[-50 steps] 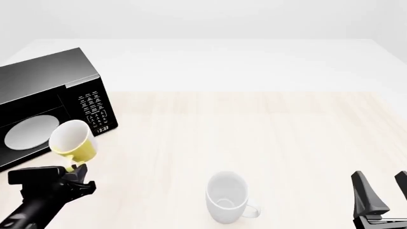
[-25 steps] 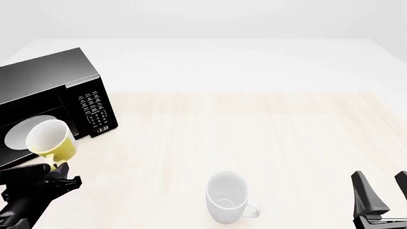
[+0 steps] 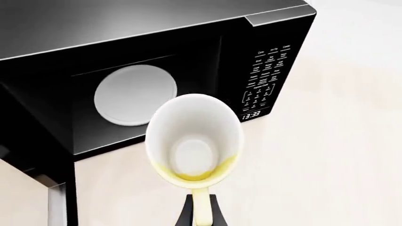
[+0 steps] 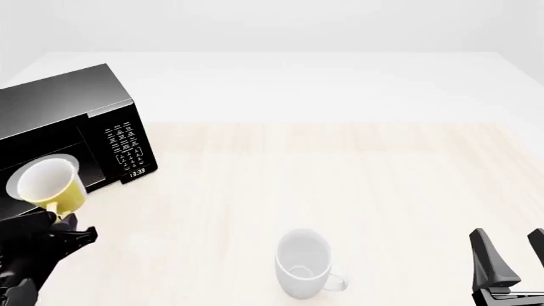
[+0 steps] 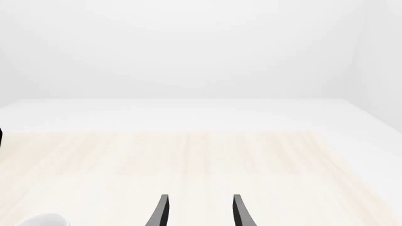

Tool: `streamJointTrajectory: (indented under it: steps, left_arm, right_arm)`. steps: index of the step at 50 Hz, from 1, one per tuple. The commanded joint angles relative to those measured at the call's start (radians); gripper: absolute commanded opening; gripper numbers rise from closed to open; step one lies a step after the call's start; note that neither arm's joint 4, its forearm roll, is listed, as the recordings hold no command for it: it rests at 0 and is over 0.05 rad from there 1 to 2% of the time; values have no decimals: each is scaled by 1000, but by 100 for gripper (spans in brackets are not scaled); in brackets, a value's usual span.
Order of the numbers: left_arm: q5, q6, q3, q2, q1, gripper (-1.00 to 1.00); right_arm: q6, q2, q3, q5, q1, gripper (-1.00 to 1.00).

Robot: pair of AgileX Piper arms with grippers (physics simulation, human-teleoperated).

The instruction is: Put the yellow and white mug in the microwave and close it.

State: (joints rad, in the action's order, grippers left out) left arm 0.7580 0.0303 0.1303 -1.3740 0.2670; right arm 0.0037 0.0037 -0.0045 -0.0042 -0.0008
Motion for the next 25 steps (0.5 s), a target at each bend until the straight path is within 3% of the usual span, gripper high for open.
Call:
streamJointTrajectory:
  steps: [1,25]
  left_arm:
    - [33,-10,33,-71,32,-100]
    - [81,-7,103,-213,60,-100]
  right_arm:
    - [0,0,0,0,0,100]
    - [0,0,0,0,0,100]
